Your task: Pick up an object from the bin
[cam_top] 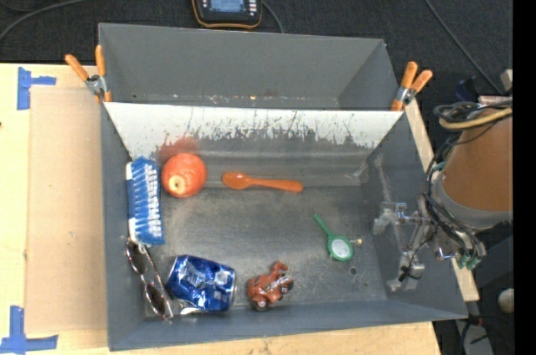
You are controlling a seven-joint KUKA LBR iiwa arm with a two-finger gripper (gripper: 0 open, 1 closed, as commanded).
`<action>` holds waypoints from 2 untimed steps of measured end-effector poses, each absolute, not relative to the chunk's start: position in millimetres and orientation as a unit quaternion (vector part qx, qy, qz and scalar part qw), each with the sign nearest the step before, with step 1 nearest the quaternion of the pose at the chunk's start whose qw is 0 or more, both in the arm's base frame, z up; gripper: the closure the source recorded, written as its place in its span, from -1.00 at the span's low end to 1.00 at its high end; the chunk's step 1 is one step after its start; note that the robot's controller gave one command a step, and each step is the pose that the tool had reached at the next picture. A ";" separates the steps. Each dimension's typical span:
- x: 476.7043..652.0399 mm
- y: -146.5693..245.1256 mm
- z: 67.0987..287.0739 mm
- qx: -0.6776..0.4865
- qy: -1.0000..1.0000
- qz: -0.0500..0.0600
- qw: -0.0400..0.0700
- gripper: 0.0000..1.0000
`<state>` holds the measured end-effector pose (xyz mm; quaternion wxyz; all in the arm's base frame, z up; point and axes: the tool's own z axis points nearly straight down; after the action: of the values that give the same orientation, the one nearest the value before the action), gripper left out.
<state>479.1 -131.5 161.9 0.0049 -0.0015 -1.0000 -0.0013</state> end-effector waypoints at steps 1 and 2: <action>481.3 -130.6 165.8 0.001 -1.000 0.000 0.001 -1.00; 490.5 -109.0 67.4 -0.044 -0.999 -0.002 0.004 -1.00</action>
Offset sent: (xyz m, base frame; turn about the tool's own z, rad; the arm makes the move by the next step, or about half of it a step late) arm 0.0126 0.0209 -0.0919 0.0872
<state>490.5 -109.0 67.4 0.0045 -0.0445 -0.9990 -0.0020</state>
